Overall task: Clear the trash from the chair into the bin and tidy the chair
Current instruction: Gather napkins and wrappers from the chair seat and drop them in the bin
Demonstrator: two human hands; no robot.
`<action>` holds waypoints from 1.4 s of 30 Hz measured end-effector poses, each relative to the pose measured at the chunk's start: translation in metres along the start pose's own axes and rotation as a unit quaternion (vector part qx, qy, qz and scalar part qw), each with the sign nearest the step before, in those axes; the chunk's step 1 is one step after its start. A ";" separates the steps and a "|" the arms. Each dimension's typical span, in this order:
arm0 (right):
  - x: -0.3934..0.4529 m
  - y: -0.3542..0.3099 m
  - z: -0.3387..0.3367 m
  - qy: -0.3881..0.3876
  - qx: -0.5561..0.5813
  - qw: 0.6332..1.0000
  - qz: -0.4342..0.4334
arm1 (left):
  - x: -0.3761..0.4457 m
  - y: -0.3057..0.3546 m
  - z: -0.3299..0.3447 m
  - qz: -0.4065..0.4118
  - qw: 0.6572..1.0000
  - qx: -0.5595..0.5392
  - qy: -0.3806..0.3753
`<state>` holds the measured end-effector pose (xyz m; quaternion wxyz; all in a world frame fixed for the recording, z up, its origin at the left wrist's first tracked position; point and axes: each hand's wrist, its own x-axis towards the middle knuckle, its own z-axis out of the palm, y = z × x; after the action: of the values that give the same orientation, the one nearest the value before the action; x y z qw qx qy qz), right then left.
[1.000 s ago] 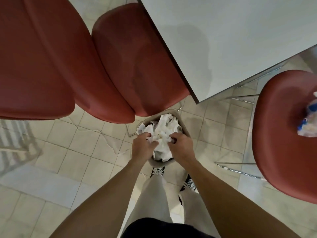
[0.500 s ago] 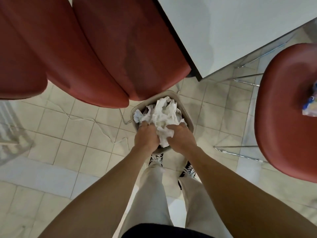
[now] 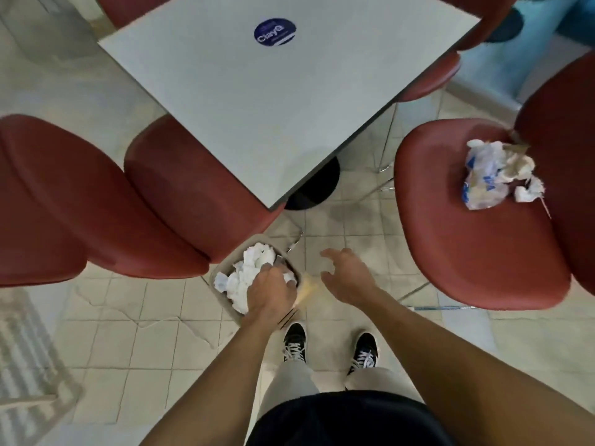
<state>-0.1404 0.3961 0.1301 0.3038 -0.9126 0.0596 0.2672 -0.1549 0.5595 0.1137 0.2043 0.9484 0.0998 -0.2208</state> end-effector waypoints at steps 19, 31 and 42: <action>-0.058 0.184 -0.186 0.162 0.069 0.968 0.181 | 0.022 0.275 0.039 0.281 0.956 0.043 -0.068; -0.040 0.256 -0.250 0.217 0.127 0.933 0.259 | 0.078 0.364 0.056 0.359 0.925 0.073 -0.099; 0.046 0.361 -0.324 0.192 0.157 0.933 0.262 | 0.142 0.500 0.096 0.326 0.934 0.103 -0.103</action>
<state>-0.0532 -0.0832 0.1351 0.3448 -0.8391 0.3951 0.1443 0.0738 0.0837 0.1415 0.1751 0.9168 -0.2597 -0.2478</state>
